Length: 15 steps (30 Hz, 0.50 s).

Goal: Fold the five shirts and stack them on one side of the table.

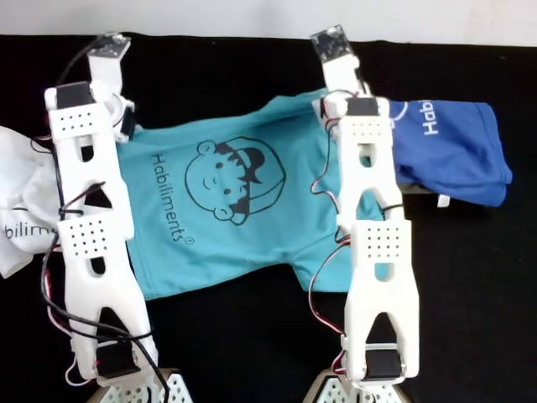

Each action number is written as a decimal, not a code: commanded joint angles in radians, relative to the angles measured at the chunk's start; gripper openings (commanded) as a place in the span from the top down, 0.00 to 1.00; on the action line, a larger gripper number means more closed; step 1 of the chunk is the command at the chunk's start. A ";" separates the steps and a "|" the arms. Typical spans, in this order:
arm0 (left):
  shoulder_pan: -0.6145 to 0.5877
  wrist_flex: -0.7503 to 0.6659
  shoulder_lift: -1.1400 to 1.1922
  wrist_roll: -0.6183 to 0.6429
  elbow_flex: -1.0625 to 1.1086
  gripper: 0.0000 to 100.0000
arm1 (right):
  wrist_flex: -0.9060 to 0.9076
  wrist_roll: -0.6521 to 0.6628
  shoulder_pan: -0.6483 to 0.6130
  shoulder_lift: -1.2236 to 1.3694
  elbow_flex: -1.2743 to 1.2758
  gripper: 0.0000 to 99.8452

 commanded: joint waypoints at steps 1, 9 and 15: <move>0.016 0.176 -0.013 -0.008 -0.156 0.99 | 0.209 0.011 0.022 -0.070 -0.217 0.99; -0.002 0.250 -0.147 -0.006 -0.062 0.99 | 0.611 0.015 0.035 -0.088 -0.479 0.99; -0.001 0.244 -0.526 -0.011 0.549 0.99 | 0.697 0.015 0.054 -0.094 -0.479 0.99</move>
